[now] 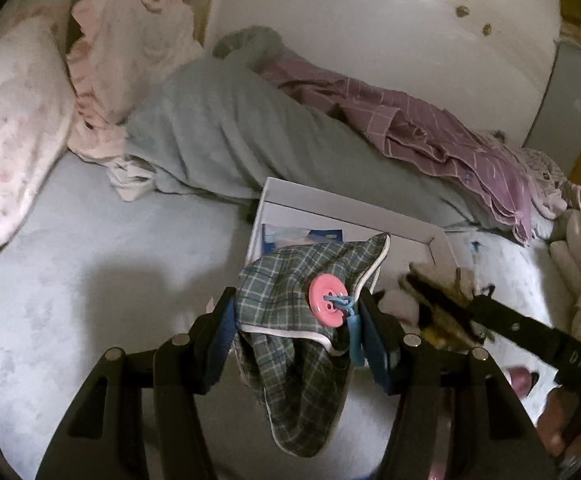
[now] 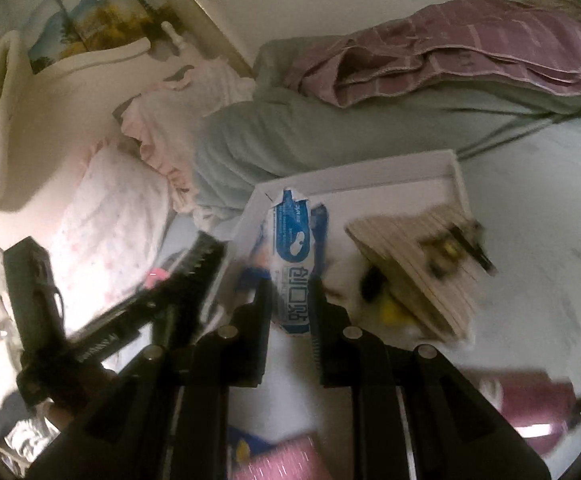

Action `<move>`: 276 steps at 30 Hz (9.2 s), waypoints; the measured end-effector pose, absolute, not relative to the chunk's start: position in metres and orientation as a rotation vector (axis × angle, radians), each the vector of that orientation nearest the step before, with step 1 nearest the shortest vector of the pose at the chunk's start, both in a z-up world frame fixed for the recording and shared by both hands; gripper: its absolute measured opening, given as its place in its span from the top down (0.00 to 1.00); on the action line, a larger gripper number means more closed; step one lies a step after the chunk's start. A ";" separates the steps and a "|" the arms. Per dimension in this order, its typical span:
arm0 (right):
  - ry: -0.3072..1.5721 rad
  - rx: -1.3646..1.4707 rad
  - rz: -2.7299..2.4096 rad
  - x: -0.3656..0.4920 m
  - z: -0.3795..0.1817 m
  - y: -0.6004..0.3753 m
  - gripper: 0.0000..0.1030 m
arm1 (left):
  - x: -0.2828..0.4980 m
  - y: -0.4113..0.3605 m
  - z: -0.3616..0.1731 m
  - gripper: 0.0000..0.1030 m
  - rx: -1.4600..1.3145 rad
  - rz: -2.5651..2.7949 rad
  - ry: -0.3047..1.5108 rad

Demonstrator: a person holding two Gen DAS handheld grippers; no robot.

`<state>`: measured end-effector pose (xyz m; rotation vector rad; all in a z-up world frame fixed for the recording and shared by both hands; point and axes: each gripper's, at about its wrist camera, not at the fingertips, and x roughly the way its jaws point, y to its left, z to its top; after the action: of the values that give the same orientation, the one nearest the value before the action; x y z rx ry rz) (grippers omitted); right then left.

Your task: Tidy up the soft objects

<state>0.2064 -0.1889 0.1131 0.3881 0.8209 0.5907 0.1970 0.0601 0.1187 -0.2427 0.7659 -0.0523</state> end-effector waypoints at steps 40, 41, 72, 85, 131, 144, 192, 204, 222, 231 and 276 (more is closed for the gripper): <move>0.862 0.505 0.630 0.270 0.072 -0.161 0.50 | 0.249 0.037 0.094 0.26 -0.135 0.051 0.663; 0.855 0.499 0.629 0.268 0.074 -0.161 0.49 | 0.246 0.035 0.097 0.26 -0.128 0.049 0.654; 0.784 -0.007 0.445 0.141 0.110 -0.222 0.41 | 0.153 -0.001 0.091 0.22 -0.034 -0.170 0.789; 0.855 0.026 0.427 0.094 0.075 -0.246 0.41 | 0.150 -0.031 0.016 0.14 0.122 -0.202 0.959; 0.930 -0.073 0.365 0.102 0.032 -0.233 0.51 | 0.153 -0.028 0.011 0.00 0.095 -0.164 0.946; 0.946 0.014 0.390 0.108 0.033 -0.249 0.95 | 0.153 -0.024 0.010 0.00 0.070 -0.168 0.941; 0.853 0.177 0.476 0.092 0.037 -0.239 0.95 | 0.082 -0.049 0.034 0.70 -0.077 -0.471 0.931; 0.862 0.181 0.479 0.093 0.035 -0.241 0.95 | 0.080 -0.058 0.033 0.86 -0.032 -0.469 0.935; 0.660 0.186 0.441 0.101 0.110 -0.247 0.95 | 0.112 -0.042 0.142 0.92 -0.140 -0.409 0.710; 0.468 0.252 0.424 0.138 0.205 -0.224 0.95 | 0.168 -0.023 0.204 0.92 -0.240 -0.294 0.571; 0.698 0.539 0.341 0.274 0.106 -0.228 0.95 | 0.317 -0.017 0.062 0.74 -0.289 -0.144 0.769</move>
<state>0.2740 -0.2278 0.1060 0.5389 0.6977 0.3409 0.3173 -0.0173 0.0623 -0.2887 0.7692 -0.1444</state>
